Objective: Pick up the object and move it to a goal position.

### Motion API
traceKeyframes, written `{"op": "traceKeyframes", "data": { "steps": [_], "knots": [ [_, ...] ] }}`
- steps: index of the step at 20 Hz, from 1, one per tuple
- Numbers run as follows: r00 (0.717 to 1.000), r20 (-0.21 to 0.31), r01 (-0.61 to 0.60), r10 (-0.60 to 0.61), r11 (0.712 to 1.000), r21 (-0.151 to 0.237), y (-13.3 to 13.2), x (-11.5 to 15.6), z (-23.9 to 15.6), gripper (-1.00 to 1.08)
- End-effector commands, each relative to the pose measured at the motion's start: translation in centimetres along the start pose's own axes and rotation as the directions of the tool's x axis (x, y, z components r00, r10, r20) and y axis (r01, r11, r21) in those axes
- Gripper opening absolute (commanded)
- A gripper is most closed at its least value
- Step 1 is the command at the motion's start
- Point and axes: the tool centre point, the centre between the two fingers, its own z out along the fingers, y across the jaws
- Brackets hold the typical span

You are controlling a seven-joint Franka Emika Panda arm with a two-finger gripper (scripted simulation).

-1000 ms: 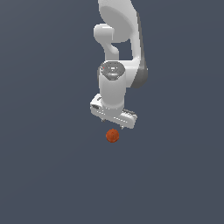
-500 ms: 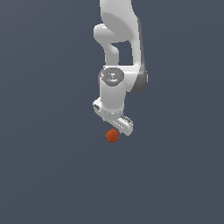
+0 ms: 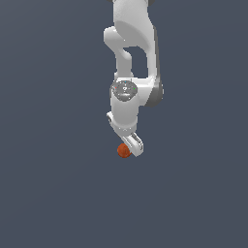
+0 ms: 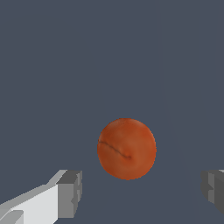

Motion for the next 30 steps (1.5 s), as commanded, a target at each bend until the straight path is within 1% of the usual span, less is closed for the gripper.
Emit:
{"op": "traceKeyframes", "data": {
  "steps": [1,6,12,20,30],
  "knots": [
    [0.998,-0.002,-0.062,0.062,0.998,0.001,-0.1,0.1,0.4,1.00],
    [0.989,-0.004,-0.151,0.151,0.989,0.002,-0.1,0.1,0.9,1.00],
    [0.978,-0.006,-0.210,0.210,0.978,0.003,-0.2,0.2,1.2,1.00],
    [0.976,-0.006,-0.217,0.217,0.976,0.003,-0.2,0.2,1.6,1.00],
    [0.975,-0.006,-0.222,0.222,0.975,0.003,-0.1,0.2,5.9,1.00]
  ]
}}
